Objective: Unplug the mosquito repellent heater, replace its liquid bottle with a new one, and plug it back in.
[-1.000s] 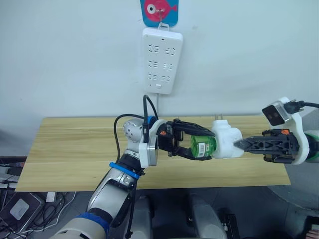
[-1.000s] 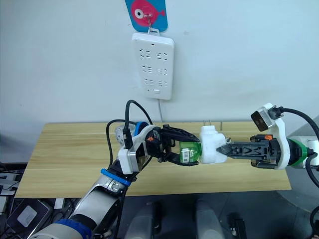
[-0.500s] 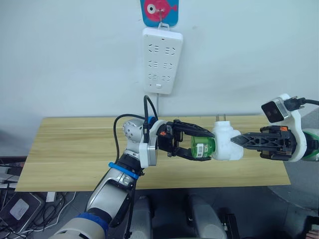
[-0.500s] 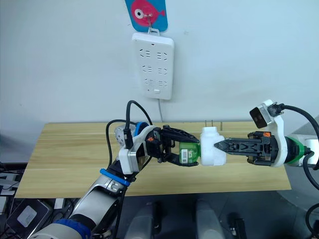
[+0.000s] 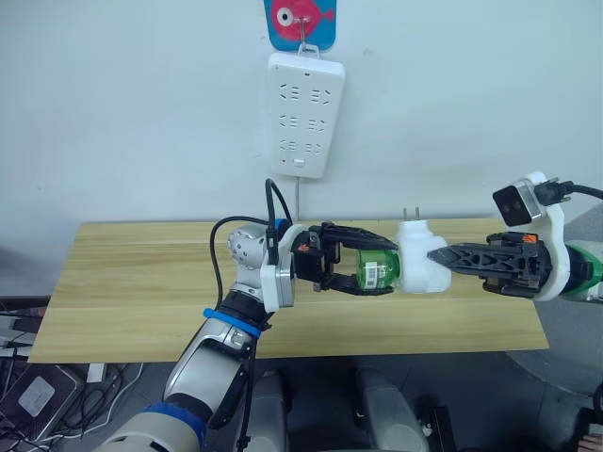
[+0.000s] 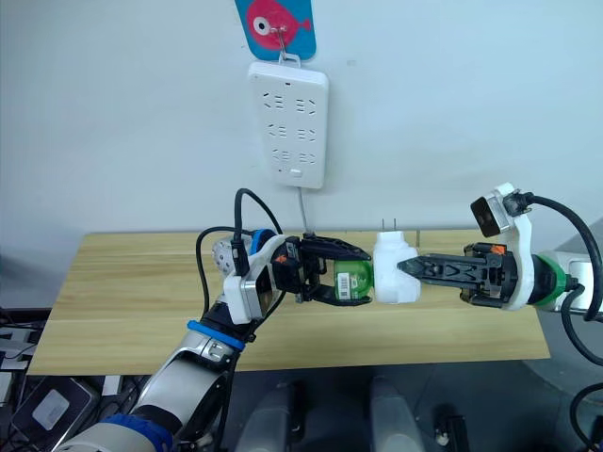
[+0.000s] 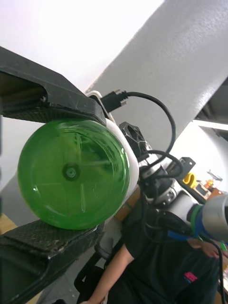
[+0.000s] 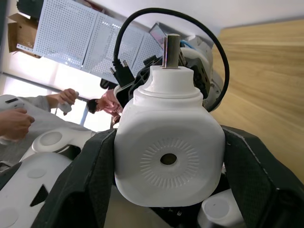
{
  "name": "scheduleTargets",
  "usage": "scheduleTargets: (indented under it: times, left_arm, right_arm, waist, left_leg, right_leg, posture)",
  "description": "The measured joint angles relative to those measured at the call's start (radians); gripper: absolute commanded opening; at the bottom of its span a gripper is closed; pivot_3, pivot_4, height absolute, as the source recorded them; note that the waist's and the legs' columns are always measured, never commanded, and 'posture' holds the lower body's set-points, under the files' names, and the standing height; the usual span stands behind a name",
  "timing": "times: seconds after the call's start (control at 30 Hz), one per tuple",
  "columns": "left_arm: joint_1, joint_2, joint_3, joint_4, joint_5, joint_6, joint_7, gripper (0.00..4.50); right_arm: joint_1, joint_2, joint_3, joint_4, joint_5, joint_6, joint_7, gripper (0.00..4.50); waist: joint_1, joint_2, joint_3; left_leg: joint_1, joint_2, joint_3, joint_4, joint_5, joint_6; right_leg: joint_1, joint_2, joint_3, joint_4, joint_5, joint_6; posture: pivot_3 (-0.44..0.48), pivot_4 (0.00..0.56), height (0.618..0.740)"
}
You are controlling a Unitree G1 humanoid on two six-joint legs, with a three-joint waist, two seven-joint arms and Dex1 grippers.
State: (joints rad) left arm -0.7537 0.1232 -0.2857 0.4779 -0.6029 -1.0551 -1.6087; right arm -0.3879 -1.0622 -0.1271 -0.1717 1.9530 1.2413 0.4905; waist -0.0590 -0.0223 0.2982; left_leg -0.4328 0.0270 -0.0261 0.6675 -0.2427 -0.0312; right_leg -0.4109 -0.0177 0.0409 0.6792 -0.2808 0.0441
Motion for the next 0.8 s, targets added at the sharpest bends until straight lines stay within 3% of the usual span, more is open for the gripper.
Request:
scheduleTargets:
  times: [0.03,0.4,0.8]
  left_arm:
    - [-0.001,-0.013,-0.01,0.0,0.008,0.0,0.0,2.34]
    - [-0.001,-0.018,-0.021,0.0,0.021,-0.003,0.0,2.34]
    - [-0.03,-0.023,-0.005,0.044,0.057,-0.075,0.024,2.34]
  right_arm:
    - [0.0,0.012,0.008,-0.016,0.0,0.0,-0.007,4.48]
    - [-0.017,0.037,0.03,-0.03,-0.001,-0.007,-0.038,4.48]
    - [0.03,-0.013,0.022,-0.028,-0.004,0.011,0.029,4.48]
  waist:
    - [0.0,0.0,0.0]
    - [0.0,0.0,0.0]
    - [0.0,0.0,0.0]
  left_leg:
    - [0.0,0.0,0.0,0.0,0.0,0.0]
    - [0.0,0.0,0.0,0.0,0.0,0.0]
    - [0.0,0.0,0.0,0.0,0.0,0.0]
  right_leg:
    - [0.0,0.0,0.0,0.0,0.0,0.0]
    - [0.0,0.0,0.0,0.0,0.0,0.0]
    - [0.0,0.0,0.0,0.0,0.0,0.0]
  posture:
    - [-0.142,0.283,0.74]
    - [-0.137,0.281,0.74]
    - [-0.138,0.28,0.74]
